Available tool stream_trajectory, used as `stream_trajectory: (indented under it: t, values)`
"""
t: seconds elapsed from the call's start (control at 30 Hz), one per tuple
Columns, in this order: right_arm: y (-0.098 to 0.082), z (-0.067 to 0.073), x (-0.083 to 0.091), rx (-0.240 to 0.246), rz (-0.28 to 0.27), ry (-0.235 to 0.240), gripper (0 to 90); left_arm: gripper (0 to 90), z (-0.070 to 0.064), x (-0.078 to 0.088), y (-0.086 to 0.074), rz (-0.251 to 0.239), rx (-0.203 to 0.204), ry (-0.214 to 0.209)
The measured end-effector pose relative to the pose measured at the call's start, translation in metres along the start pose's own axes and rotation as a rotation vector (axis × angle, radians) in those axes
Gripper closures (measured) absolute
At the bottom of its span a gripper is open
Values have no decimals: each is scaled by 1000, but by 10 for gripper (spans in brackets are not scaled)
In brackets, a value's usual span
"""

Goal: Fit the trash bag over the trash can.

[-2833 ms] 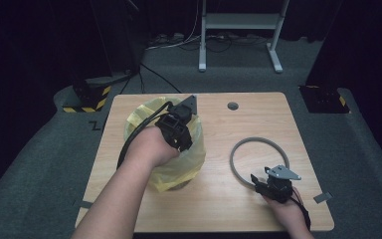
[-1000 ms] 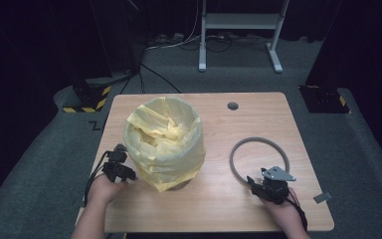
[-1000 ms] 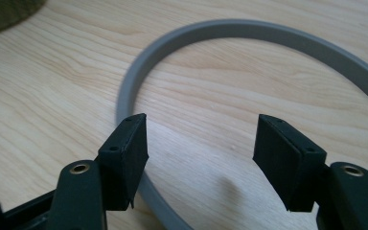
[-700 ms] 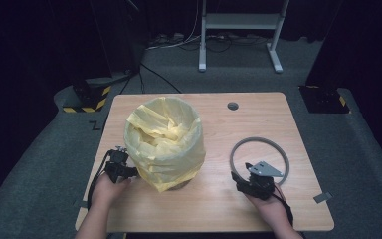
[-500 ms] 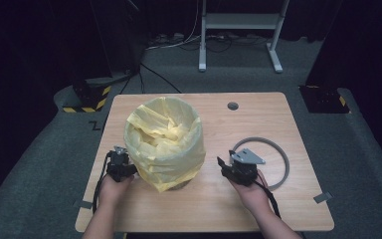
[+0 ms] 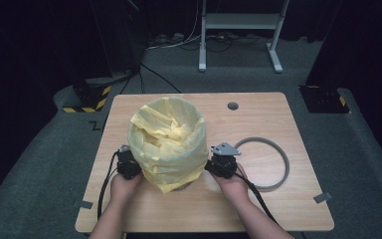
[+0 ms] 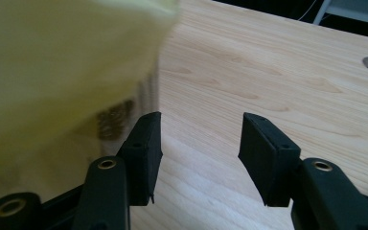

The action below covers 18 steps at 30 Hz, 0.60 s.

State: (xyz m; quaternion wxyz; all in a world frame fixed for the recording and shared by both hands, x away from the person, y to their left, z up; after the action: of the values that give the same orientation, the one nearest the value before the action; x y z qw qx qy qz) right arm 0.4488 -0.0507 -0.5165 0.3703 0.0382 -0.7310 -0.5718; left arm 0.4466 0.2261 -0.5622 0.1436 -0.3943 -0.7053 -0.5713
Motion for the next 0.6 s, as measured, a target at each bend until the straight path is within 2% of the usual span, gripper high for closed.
stream_trajectory:
  t: [0.07, 0.1, 0.23, 0.37, 0.43, 0.5, 0.6]
  values:
    - [-3, -4, 7, 1, -13, -15, 505, 765, -13, -4, -1, 1, -35, -5]
    - [-6, -8, 12, -2, -13, -32, 509, 761, -17, -6, -2, 2, -41, -8]
    - [-16, -24, 25, -25, -15, -49, 510, 726, -37, -15, -2, 2, -77, -19]
    - [-24, -37, 35, -48, -19, -71, 516, 734, -54, -22, -2, 7, -91, -23]
    - [-27, -42, 38, -69, -18, -76, 506, 693, -56, -23, -2, 0, -103, -20]
    - [-30, -47, 40, -79, -6, -68, 495, 600, -53, -21, -2, -6, -93, -3]
    - [-34, -51, 46, -68, -7, -79, 493, 545, -47, -16, -4, 5, -136, 57]
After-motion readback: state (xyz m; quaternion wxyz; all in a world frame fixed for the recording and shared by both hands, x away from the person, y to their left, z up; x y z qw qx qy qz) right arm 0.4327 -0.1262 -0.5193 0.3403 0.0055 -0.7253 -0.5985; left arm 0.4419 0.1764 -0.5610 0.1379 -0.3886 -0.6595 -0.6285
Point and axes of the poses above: each handheld gripper's, and its own axes: x roughly backward along the jaws, y roughly out of its top, z roughly to its left, the point moved 6 cm from there along -x, roughly forward along the jaws, and after that the axes turned 3 degrees about x, right-handed, at the moved point
